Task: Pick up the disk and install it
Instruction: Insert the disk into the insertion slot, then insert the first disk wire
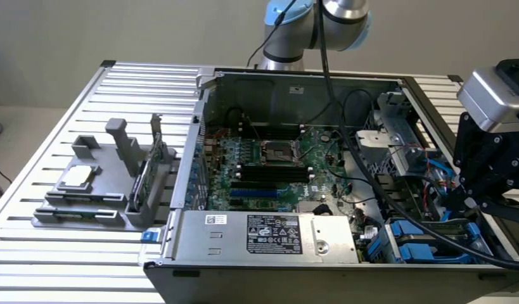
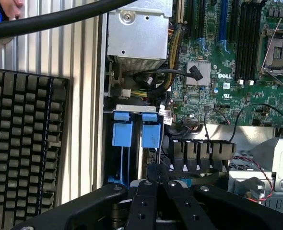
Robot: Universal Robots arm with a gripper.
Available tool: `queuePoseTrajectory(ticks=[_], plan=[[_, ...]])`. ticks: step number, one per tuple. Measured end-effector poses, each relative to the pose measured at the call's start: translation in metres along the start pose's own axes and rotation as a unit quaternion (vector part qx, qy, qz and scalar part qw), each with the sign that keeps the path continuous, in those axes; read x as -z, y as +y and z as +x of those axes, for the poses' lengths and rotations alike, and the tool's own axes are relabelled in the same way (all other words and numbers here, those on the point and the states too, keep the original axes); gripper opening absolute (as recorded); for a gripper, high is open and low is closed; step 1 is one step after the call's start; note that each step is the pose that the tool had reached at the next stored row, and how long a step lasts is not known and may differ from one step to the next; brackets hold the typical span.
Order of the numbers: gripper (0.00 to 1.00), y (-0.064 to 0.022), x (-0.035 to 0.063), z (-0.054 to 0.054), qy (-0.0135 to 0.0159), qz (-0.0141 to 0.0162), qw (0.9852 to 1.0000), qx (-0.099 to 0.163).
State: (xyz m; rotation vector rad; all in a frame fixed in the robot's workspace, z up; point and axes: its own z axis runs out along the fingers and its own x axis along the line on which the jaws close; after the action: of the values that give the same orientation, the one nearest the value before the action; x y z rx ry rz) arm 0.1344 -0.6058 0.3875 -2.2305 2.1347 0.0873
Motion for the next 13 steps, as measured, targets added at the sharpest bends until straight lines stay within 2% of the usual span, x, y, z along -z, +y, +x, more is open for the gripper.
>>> queuePoseTrajectory(ticks=[13], plan=[[0.11,-0.0002,0.0001,0.0001,-0.0006,0.0,1.0,0.0]])
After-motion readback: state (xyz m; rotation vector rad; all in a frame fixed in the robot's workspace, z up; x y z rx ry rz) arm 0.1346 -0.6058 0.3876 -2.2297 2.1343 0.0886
